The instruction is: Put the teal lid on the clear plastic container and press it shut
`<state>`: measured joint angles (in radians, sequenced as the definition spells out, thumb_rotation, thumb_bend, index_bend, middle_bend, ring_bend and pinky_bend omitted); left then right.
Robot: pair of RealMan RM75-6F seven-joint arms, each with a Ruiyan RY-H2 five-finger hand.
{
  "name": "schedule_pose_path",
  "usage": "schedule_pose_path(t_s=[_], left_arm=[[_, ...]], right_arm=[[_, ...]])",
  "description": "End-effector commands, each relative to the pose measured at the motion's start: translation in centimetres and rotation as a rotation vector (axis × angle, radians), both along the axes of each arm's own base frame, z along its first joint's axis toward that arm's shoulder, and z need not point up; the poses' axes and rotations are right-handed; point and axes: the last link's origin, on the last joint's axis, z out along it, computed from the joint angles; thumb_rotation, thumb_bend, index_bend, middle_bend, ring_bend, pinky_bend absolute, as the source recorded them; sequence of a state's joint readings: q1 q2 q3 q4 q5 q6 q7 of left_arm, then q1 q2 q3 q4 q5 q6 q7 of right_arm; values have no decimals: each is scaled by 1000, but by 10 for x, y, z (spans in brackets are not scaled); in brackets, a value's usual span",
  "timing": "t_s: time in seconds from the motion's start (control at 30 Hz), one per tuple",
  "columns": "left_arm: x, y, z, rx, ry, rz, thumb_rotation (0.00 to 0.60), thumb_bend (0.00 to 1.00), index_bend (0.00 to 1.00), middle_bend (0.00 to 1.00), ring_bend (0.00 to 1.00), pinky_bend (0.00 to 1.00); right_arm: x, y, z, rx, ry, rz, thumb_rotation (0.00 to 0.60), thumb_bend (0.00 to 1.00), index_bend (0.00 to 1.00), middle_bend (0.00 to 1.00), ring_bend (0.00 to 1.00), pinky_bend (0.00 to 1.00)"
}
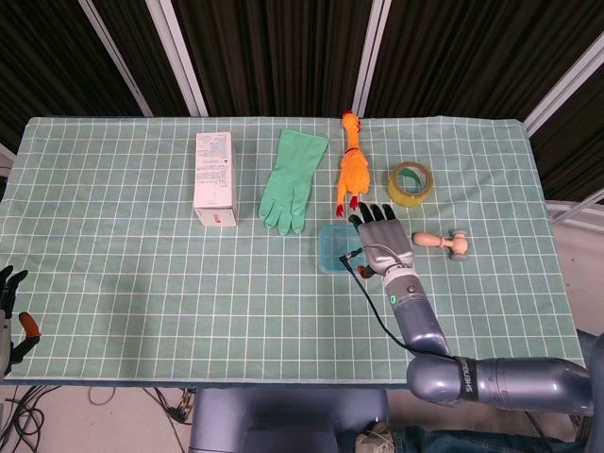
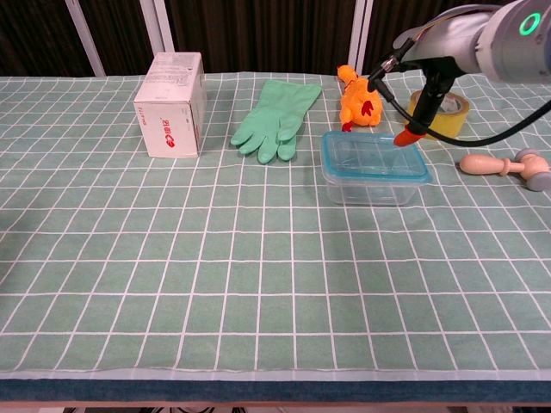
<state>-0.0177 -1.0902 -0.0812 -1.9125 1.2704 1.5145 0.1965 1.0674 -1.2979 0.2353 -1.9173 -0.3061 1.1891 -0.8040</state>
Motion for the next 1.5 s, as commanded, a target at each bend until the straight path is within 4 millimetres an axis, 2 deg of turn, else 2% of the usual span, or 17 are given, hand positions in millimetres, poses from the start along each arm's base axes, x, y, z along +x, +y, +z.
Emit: schedule_pose_path(t_s=[0.03,0.27,0.67,0.9,1.1,1.3,1.5], left_arm=[[0,0,-1,-2,3,1,600,752,106,0,0,0],[0,0,-2,0,9,2,600,752,106,0,0,0],[-2,1,-1,3,12,9,600,752,106,0,0,0],[-3,1,-2,2,17,13,600,752,106,0,0,0],[-4,2,-2,4,20,16,600,752,106,0,0,0],[-5,2,-3,4,23,20,600,752,106,0,0,0],[-5,3,-3,6,22,27,600,752,106,0,0,0]], right_arm=[[-22,12,20,-42,-43,46,600,366,309,34,0,0],[-40,15,18,-42,-84,56,600,366,383,34,0,0],[-46,7,5,-47,-85,60,600,367,523,33,0,0],[-52,5,0,-37,-71,53,600,429,542,33,0,0],[-57,3,-3,-21,-68,40,600,440,544,34,0,0],[-60,4,-7,-14,-75,44,600,444,587,34,0,0],[-58,10,-17,16,-76,50,600,484,607,34,0,0]])
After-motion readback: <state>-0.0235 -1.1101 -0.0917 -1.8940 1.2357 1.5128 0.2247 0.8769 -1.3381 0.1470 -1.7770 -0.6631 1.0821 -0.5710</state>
